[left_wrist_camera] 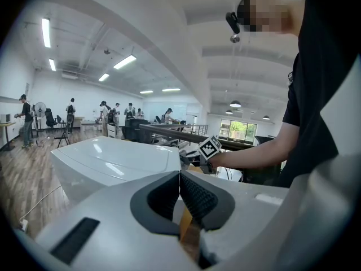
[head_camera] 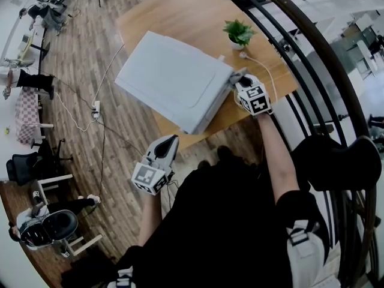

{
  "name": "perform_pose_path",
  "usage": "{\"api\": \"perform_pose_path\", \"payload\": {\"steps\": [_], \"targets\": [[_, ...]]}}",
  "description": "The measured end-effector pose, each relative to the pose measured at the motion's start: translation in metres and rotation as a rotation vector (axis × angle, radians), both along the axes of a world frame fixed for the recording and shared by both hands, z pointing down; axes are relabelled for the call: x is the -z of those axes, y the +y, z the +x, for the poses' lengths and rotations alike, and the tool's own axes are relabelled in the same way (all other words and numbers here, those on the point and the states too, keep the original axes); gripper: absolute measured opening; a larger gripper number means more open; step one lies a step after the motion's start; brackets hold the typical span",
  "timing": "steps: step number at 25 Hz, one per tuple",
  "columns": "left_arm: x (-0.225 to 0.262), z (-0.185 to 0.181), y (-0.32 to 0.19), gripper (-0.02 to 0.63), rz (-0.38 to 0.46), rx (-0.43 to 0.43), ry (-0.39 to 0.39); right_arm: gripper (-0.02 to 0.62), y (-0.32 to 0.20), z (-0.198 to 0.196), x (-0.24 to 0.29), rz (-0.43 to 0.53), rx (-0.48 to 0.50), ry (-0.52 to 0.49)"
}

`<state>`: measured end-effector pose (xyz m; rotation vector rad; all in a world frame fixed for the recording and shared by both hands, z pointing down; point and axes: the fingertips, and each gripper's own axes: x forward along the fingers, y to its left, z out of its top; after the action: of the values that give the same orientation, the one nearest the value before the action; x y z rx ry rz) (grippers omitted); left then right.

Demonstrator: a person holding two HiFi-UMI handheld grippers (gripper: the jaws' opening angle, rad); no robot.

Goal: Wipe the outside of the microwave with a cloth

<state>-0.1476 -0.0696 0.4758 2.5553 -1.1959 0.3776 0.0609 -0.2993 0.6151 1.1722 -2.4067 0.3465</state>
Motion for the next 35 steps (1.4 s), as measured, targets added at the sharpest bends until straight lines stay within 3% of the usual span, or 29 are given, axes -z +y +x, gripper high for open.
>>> {"api": "perform_pose_path", "payload": {"steps": [18,27,35], "targets": [[-0.001,-0.010,0.003,0.003,-0.004,0.011,-0.009,0.015,0.006,-0.004,-0.018,0.002,-0.024,0.093],[-0.001,-0.011,0.001,0.003,-0.013,0.003,-0.035,0.015,0.010,-0.005,-0.023,-0.008,-0.034,0.102],[-0.001,-0.015,0.005,0.003,-0.006,0.001,-0.010,0.015,0.017,-0.009,-0.026,-0.010,-0.046,0.102]]}}
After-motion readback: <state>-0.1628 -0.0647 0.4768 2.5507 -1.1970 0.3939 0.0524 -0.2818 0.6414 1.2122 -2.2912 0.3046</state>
